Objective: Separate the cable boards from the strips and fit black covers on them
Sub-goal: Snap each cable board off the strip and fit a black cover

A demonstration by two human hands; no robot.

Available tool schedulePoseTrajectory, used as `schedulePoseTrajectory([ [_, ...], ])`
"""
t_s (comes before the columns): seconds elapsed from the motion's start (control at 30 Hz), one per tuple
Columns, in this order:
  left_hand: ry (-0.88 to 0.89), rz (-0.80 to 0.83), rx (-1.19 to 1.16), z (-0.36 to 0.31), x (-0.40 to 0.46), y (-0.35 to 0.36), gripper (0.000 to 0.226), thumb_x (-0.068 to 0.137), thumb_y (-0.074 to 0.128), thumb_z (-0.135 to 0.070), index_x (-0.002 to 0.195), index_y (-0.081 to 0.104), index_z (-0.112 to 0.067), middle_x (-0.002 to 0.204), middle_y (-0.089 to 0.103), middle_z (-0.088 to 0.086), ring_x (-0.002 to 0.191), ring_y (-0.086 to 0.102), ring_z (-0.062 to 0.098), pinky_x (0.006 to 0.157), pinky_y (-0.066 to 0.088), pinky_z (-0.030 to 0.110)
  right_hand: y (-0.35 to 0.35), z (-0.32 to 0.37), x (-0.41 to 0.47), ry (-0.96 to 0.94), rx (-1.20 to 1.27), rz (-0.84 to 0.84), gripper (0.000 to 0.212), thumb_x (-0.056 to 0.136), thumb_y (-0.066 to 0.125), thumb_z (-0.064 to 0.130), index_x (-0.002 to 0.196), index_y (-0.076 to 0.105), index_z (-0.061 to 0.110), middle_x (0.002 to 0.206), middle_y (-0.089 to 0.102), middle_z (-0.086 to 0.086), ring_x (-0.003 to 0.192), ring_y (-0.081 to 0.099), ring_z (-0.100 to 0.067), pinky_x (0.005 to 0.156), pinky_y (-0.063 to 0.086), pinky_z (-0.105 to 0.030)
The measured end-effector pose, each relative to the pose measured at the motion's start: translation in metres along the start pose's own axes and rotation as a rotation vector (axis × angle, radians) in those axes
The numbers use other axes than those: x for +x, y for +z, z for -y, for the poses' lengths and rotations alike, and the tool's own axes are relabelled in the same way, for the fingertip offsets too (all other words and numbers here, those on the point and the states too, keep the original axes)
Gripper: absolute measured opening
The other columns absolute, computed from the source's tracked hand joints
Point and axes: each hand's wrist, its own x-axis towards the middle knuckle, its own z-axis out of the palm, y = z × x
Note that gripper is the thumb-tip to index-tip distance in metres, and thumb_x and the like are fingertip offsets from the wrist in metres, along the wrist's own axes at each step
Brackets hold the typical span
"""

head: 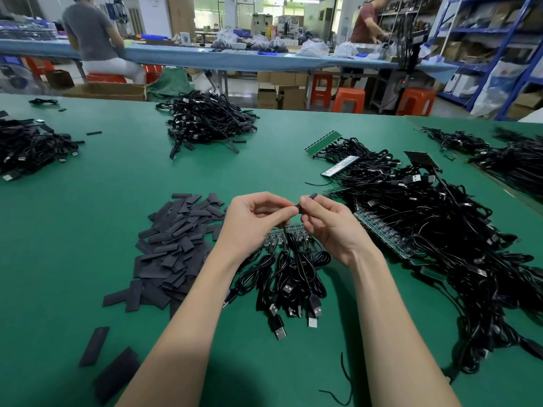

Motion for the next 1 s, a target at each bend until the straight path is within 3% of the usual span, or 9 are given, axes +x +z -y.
schedulePoseTrajectory([
  [0.13, -0.048, 0.024, -0.039, 0.003, 0.0, -0.001, 0.014, 0.078, 0.084, -0.008, 0.09, 0.08, -0.014, 0.087, 0.078, 0.009, 0.081, 0.076, 0.023, 0.078, 0.059, 0.025, 0.005, -0.001, -0.001, -0.073, -0.073, -0.053, 0.019, 0.07, 0.085, 0.029, 0.086, 0.079, 0.02, 0.09, 0.075, -0.006, 0.073, 0.071, -0.013, 0.067, 0.056, -0.018],
  [0.27, -0.064, 0.0, -0.057, 0.003, -0.001, 0.0, 0.014, 0.079, 0.082, -0.003, 0.091, 0.079, -0.009, 0.083, 0.078, 0.012, 0.075, 0.075, 0.019, 0.073, 0.057, 0.021, 0.006, 0.0, 0.0, -0.151, -0.014, -0.065, 0.032, 0.074, 0.082, 0.021, 0.105, 0.075, 0.021, 0.095, 0.075, -0.011, 0.083, 0.072, -0.018, 0.073, 0.057, -0.022],
  [0.77, -0.057, -0.08, -0.089, 0.011, 0.002, 0.002, 0.011, 0.079, 0.082, -0.002, 0.084, 0.075, -0.009, 0.074, 0.075, 0.018, 0.069, 0.074, 0.021, 0.07, 0.057, 0.023, 0.014, -0.005, 0.002, -0.201, 0.001, -0.111, 0.021, 0.077, 0.08, 0.014, 0.097, 0.08, 0.017, 0.096, 0.077, -0.01, 0.085, 0.073, -0.018, 0.072, 0.058, -0.023],
  [0.87, -0.072, -0.096, -0.102, 0.011, 0.003, 0.002, 0.011, 0.08, 0.082, -0.002, 0.086, 0.074, -0.006, 0.076, 0.074, 0.023, 0.068, 0.073, 0.019, 0.069, 0.057, 0.023, 0.013, -0.005, 0.003, -0.196, -0.052, -0.118, 0.02, 0.088, 0.075, 0.013, 0.107, 0.076, 0.016, 0.098, 0.077, -0.009, 0.086, 0.074, -0.021, 0.071, 0.059, -0.025],
  [1.0, -0.123, -0.138, -0.174, 0.005, 0.006, 0.004, 0.014, 0.082, 0.081, -0.007, 0.093, 0.072, -0.005, 0.078, 0.076, 0.013, 0.069, 0.07, 0.015, 0.069, 0.057, 0.022, 0.008, 0.003, 0.002, -0.084, -0.271, -0.085, 0.042, 0.091, 0.073, 0.031, 0.129, 0.058, 0.026, 0.103, 0.078, -0.003, 0.084, 0.076, -0.02, 0.066, 0.058, -0.026],
])
